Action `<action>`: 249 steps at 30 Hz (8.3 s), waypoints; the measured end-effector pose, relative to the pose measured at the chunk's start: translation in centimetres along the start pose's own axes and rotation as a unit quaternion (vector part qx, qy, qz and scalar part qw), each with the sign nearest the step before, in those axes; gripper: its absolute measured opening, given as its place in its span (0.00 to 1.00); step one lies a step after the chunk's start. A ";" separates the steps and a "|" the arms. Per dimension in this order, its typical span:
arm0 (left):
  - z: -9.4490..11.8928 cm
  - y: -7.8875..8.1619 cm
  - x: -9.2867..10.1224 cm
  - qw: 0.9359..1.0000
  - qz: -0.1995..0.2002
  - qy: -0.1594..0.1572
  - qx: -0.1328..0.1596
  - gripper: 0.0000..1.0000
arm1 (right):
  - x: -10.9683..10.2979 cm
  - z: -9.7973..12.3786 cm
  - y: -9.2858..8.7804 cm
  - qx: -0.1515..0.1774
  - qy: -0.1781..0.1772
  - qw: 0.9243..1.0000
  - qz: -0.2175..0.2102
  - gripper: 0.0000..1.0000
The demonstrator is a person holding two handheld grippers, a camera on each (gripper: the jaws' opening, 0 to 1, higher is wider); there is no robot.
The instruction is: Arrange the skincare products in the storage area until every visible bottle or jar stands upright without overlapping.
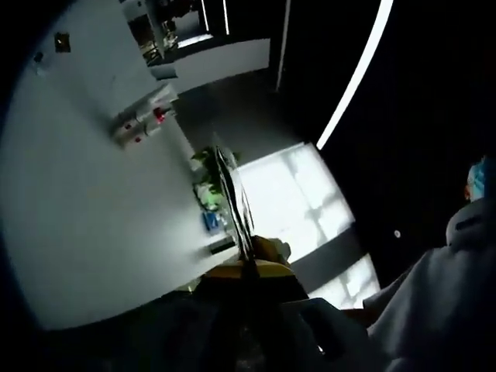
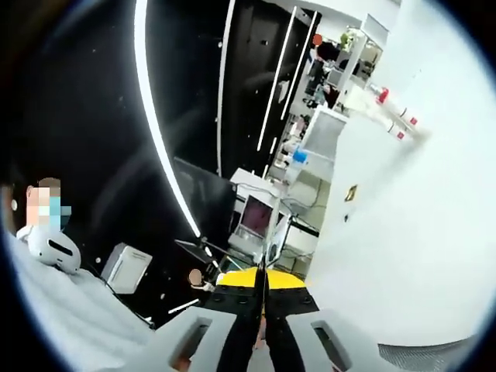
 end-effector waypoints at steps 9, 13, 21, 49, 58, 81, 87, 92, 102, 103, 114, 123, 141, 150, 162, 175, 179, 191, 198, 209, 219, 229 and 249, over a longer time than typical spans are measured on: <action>0.8 1.0 -0.8 0.998 0.035 0.009 0.055 0.00 | 0.2 -0.8 -1.1 -0.041 0.000 0.999 -0.011 0.00; 1.0 1.3 -0.6 0.998 0.015 0.008 0.054 0.00 | 0.2 -0.8 -1.1 -0.040 0.004 0.999 -0.006 0.00; 0.4 0.7 0.2 0.999 0.031 -0.023 0.032 0.00 | -0.2 -0.6 -0.1 0.002 0.016 1.000 0.014 0.07; -0.3 -0.6 1.1 0.999 -0.010 -0.039 -0.028 0.00 | -1.5 -0.5 0.0 0.002 0.013 0.996 0.084 0.00; 0.9 1.6 1.3 0.999 0.001 -0.031 0.023 0.00 | -2.6 -0.1 0.7 0.020 0.003 0.992 0.125 0.10; 3.5 14.6 -3.0 0.995 -0.065 0.043 0.056 0.00 | -0.3 1.1 0.0 -0.039 -0.242 0.838 0.488 0.86; 3.6 17.4 -5.9 0.995 -0.065 0.065 0.041 0.00 | 0.4 0.9 -0.1 -0.054 -0.253 0.831 0.493 0.87; 2.8 19.2 -8.1 0.995 -0.060 0.071 0.032 0.00 | 0.8 1.1 0.1 -0.054 -0.267 0.829 0.489 0.85; 0.8 20.9 -12.1 0.996 -0.045 0.074 0.013 0.00 | 1.4 1.3 0.1 -0.064 -0.279 0.826 0.486 0.82; 0.6 21.1 -12.4 0.996 -0.042 0.074 0.014 0.00 | 1.5 1.3 0.1 -0.064 -0.283 0.824 0.486 0.82; -2.1 23.6 -16.0 0.995 -0.046 0.084 -0.006 0.00 | 1.8 1.5 0.3 -0.066 -0.293 0.822 0.483 0.80; -4.1 23.6 -18.9 0.995 -0.040 0.089 -0.033 0.00 | 2.1 1.6 0.3 -0.068 -0.303 0.819 0.482 0.78; -8.9 20.9 -24.8 0.992 -0.004 0.095 -0.088 0.00 | 2.7 1.7 0.3 -0.082 -0.321 0.815 0.476 0.74; -9.9 19.2 -28.6 0.987 0.021 0.118 -0.111 0.00 | 3.0 1.9 0.4 -0.088 -0.328 0.813 0.473 0.72; -11.6 16.7 -29.6 0.981 0.047 0.140 -0.126 0.00 | 3.3 2.0 0.3 -0.098 -0.334 0.810 0.472 0.69; -11.2 16.1 -31.9 0.970 0.055 0.183 -0.153 0.00 | 3.5 2.1 0.1 -0.108 -0.337 0.807 0.472 0.65; -11.4 16.0 -32.2 0.968 0.058 0.189 -0.157 0.00 | 3.6 2.1 0.0 -0.112 -0.338 0.807 0.471 0.64; -11.6 15.6 -32.3 0.953 0.050 0.236 -0.185 0.00 | 3.9 2.2 -0.2 -0.124 -0.343 0.803 0.472 0.60; -11.7 15.0 -32.6 0.933 0.007 0.271 -0.237 0.08 | 4.0 2.2 -0.3 -0.128 -0.345 0.802 0.470 0.58; -11.7 16.9 -32.7 0.897 -0.117 0.303 -0.299 0.31 | 4.1 2.2 -0.4 -0.138 -0.347 0.801 0.467 0.56; -11.1 17.6 -32.6 0.874 -0.173 0.318 -0.324 0.40 | 4.3 2.2 -0.5 -0.145 -0.349 0.799 0.467 0.55; -6.2 18.4 -29.1 0.800 -0.348 0.320 -0.370 0.48 | 4.2 2.1 -0.6 -0.149 -0.346 0.795 0.475 0.56; 6.6 19.9 -31.8 0.692 -0.436 0.332 -0.469 0.57 | 4.2 1.9 -1.0 -0.162 -0.336 0.795 0.479 0.56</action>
Point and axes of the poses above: the point that each gripper's makers call its tool centre point, and the gripper's own axes: z roughly backward along the fingers, x roughly to its right, y roughly out of its top, the point moved 7 cm from there along z, roughly backward along the fingers, and after that the axes turned 14 degrees about -z, right-handed, at the moved point
